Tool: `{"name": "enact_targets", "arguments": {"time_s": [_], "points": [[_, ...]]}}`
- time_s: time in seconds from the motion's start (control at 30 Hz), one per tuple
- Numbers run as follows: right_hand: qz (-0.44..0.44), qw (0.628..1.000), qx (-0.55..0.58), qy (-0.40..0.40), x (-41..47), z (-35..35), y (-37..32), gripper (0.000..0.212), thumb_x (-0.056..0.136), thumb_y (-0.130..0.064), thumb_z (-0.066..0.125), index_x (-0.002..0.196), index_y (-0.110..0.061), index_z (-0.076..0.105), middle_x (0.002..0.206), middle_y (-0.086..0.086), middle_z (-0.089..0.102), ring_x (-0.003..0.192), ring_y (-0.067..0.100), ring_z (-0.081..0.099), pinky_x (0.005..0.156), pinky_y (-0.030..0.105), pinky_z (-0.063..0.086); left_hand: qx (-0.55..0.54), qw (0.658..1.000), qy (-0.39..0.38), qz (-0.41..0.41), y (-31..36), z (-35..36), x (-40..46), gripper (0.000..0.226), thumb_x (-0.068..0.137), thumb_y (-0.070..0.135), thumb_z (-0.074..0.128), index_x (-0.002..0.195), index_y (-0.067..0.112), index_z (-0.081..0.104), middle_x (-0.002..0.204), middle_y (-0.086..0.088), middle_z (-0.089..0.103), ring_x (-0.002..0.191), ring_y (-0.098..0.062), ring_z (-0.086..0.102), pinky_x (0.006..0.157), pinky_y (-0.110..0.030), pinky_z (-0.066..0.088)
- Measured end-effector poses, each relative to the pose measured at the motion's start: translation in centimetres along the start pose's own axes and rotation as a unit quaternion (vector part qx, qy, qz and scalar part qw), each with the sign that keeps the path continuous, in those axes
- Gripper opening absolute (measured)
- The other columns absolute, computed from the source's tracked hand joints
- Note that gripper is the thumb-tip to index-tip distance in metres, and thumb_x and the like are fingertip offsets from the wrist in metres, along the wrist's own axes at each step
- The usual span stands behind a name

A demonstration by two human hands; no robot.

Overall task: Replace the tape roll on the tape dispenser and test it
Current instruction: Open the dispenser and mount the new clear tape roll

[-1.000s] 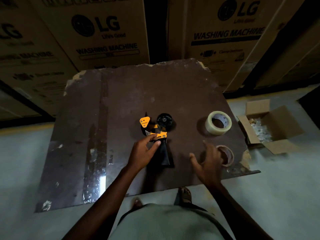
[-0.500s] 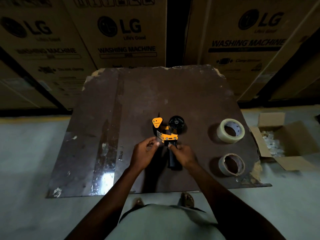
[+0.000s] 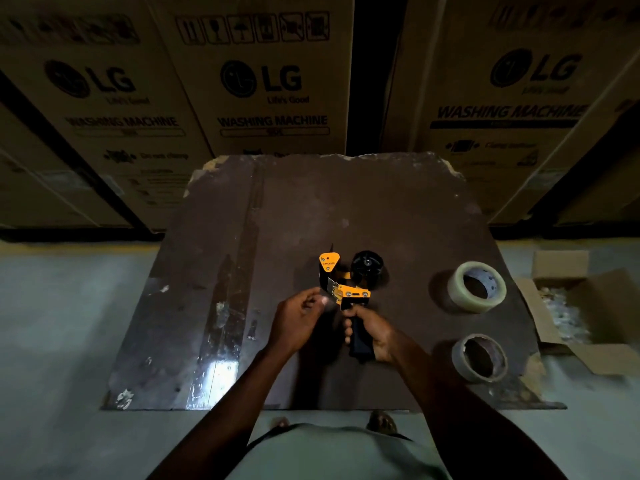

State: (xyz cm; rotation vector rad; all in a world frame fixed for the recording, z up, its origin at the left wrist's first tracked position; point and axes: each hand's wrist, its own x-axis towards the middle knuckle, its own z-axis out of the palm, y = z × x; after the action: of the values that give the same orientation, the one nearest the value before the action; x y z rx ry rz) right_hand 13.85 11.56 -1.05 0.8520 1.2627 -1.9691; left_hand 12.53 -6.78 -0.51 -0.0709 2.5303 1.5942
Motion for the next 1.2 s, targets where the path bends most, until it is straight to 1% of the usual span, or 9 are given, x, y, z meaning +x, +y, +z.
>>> {"name": "enact_targets", "arguments": {"time_s": [0.1,0.23,0.33,0.47,0.63,0.77,0.87,1.03,1.2], "points": [[-0.043,0.999,-0.002,0.0,-0.6,0.2,-0.5,0.018,0.095,-0.012,0.051,0.077,-0.013,0.055,0.057,0.001,0.052,0.044,0.014,0.049,0.045,0.025,0.044,-0.018,1.0,0.011,-0.003,0.5,-0.1,0.6,0.032,0.089,0.033,0.068,0.119,0.02,0.069,0.099,0.007,0.075,0.09,0.0,0.07,0.078,-0.014,0.053],[-0.1,0.994,0.021,-0.033,-2.7,1.1,-2.8,0.025,0.101,-0.014,0.048,0.078,-0.009,0.056,0.06,0.006,0.053,0.048,0.019,0.055,0.046,0.028,0.048,-0.046,0.998,0.039,0.013,2.6,-0.5,1.8,0.033,0.089,0.038,0.067,0.117,0.023,0.07,0.095,0.017,0.074,0.084,0.016,0.065,0.072,-0.003,0.048],[-0.158,0.986,-0.016,-0.041,-5.1,2.6,-5.7,0.019,0.1,-0.008,0.047,0.083,-0.008,0.056,0.061,0.005,0.055,0.048,0.017,0.054,0.044,0.028,0.047,-0.062,0.995,0.07,0.033,6.1,-1.4,3.0,0.027,0.082,0.058,0.059,0.1,0.04,0.071,0.089,0.026,0.073,0.085,0.015,0.065,0.071,-0.003,0.047],[-0.228,0.971,-0.044,-0.051,-8.2,4.5,-9.4,0.018,0.099,-0.01,0.051,0.084,-0.009,0.06,0.062,0.005,0.059,0.048,0.016,0.053,0.044,0.027,0.046,-0.082,0.989,0.085,0.084,11.2,-3.0,4.4,0.031,0.08,0.071,0.051,0.082,0.045,0.068,0.073,0.024,0.069,0.068,0.011,0.06,0.066,-0.023,0.05],[-0.282,0.95,-0.069,-0.112,-10.9,5.8,-13.5,0.013,0.086,-0.019,0.067,0.073,-0.02,0.071,0.066,0.005,0.061,0.051,0.017,0.055,0.047,0.029,0.047,-0.138,0.984,0.029,0.105,17.3,-5.0,5.9,0.05,0.066,0.09,0.05,0.086,0.049,0.07,0.082,0.019,0.074,0.078,0.003,0.068,0.071,-0.03,0.052],[-0.331,0.93,-0.108,-0.121,-12.7,6.4,-16.4,0.01,0.077,-0.026,0.075,0.079,-0.018,0.069,0.071,0.008,0.062,0.054,0.02,0.058,0.052,0.034,0.049,-0.206,0.969,0.031,0.133,21.9,-6.4,5.8,0.054,0.069,0.08,0.059,0.086,0.03,0.075,0.089,-0.006,0.077,0.088,-0.022,0.073,0.085,-0.048,0.056],[-0.365,0.914,-0.127,-0.125,-14.0,6.9,-18.0,0.011,0.078,-0.027,0.076,0.08,-0.019,0.07,0.072,0.007,0.063,0.055,0.021,0.059,0.054,0.035,0.05,-0.257,0.954,0.029,0.15,24.9,-7.2,5.4,0.039,0.075,0.065,0.062,0.085,0.03,0.078,0.087,0.002,0.079,0.087,-0.014,0.074,0.084,-0.041,0.057],[-0.397,0.899,-0.14,-0.122,-16.1,7.4,-19.5,0.008,0.076,-0.026,0.074,0.078,-0.019,0.07,0.068,0.005,0.062,0.053,0.019,0.058,0.053,0.034,0.051,-0.336,0.929,0.005,0.152,27.2,-7.8,4.9,0.04,0.083,0.047,0.069,0.099,0.011,0.076,0.101,-0.014,0.077,0.101,-0.03,0.072,0.092,-0.044,0.057],[-0.407,0.895,-0.137,-0.119,-16.9,7.5,-20.1,0.014,0.085,-0.015,0.067,0.072,-0.018,0.068,0.064,0.005,0.059,0.05,0.019,0.055,0.05,0.032,0.049,-0.359,0.922,-0.005,0.148,27.9,-7.7,4.8,0.038,0.085,0.04,0.065,0.1,0.007,0.075,0.105,-0.019,0.075,0.105,-0.034,0.07,0.097,-0.045,0.055]]}}
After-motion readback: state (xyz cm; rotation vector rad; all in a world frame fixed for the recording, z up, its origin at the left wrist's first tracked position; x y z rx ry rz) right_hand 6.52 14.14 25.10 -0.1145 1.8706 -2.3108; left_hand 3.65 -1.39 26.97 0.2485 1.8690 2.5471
